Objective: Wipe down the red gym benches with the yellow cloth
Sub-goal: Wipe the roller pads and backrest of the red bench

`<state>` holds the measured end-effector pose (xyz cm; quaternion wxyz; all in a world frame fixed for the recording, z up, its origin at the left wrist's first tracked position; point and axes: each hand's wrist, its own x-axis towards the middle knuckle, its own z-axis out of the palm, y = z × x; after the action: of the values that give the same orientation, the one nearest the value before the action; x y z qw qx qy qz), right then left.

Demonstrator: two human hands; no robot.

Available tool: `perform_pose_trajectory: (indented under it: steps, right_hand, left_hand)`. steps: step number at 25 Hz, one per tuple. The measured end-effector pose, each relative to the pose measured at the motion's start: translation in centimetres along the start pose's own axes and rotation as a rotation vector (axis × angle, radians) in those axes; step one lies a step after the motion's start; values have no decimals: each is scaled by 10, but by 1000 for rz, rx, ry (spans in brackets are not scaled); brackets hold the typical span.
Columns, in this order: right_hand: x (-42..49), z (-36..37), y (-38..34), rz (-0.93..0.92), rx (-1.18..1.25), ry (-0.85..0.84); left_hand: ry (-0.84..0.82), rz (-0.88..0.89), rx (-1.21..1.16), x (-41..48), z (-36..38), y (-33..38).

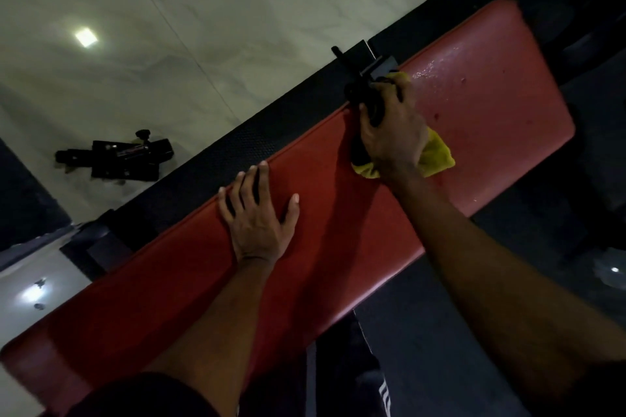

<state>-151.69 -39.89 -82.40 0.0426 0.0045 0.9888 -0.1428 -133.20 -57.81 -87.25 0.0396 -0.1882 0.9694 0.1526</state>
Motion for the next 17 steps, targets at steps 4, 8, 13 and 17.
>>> perform_pose_trajectory:
  steps: [4,8,13,17]
  right_hand:
    - [-25,13,-29,-134,-14,-100]
    - [-38,-5,16,-133,37,-128]
    - [-106,-15,63,381,186,13]
    - [-89,1,35,302,96,8]
  left_hand:
    - [25,13,3,-1,1,0]
    - [19,-2,23,-1,0,1]
    - [-12,-12,0,0,-6,4]
    - [-98,64,-134,9,-14,14]
